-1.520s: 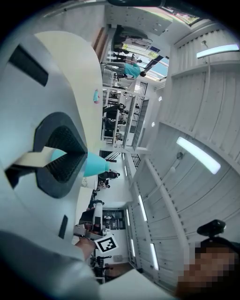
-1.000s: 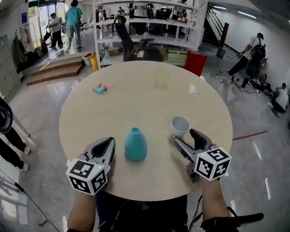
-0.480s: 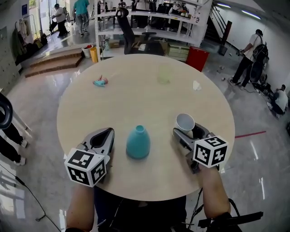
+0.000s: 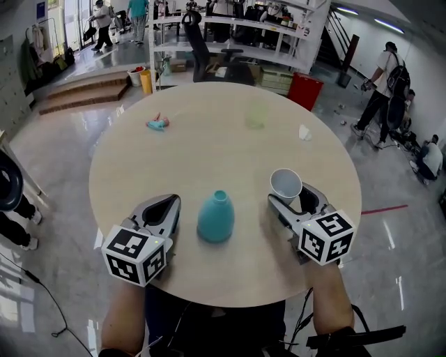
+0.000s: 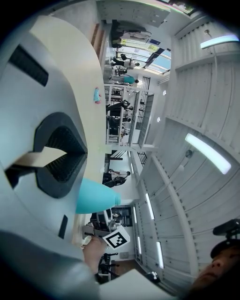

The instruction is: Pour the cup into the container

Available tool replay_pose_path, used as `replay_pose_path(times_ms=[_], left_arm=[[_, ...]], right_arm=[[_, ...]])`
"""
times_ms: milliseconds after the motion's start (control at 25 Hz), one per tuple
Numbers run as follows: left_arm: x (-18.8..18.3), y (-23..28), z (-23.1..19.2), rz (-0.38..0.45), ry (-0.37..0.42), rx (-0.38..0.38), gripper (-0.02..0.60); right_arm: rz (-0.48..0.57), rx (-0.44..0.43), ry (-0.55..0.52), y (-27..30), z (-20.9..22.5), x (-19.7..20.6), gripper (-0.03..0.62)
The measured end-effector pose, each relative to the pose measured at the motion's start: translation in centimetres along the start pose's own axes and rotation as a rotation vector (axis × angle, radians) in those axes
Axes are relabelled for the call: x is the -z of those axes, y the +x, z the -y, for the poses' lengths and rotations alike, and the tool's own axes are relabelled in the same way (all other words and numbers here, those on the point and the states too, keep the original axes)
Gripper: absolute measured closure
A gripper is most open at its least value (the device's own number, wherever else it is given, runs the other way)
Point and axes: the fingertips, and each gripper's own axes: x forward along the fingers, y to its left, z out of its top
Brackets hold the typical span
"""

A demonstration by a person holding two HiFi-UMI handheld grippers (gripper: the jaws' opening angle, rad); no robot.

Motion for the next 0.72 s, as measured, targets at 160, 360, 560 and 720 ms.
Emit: replay_pose_path(times_ms=[160, 360, 560, 720], left_arm=[[0.3, -0.1, 0.3, -0.019, 0.002, 0.023, 0.589], [0.3, -1.4, 0.8, -0.009, 0.005, 0.032, 0.589], [0.6, -1.5, 0.7, -0.027, 0.005, 0.056, 0.589], [0.5, -1.6, 1.0, -0.031, 0.009, 0.075, 0.589]], right_arm=[[0.038, -0.023, -0.230, -0.7, -2.7, -3.7, 0.289], [0.050, -0.049, -0.394, -1.0, -5.1, -6.4, 0.289], [0.035, -0.061, -0.555, -0.4, -7.6, -8.0, 0.289], [-0.005, -0.035, -0.717, 0.0, -8.9, -8.6, 0.289]])
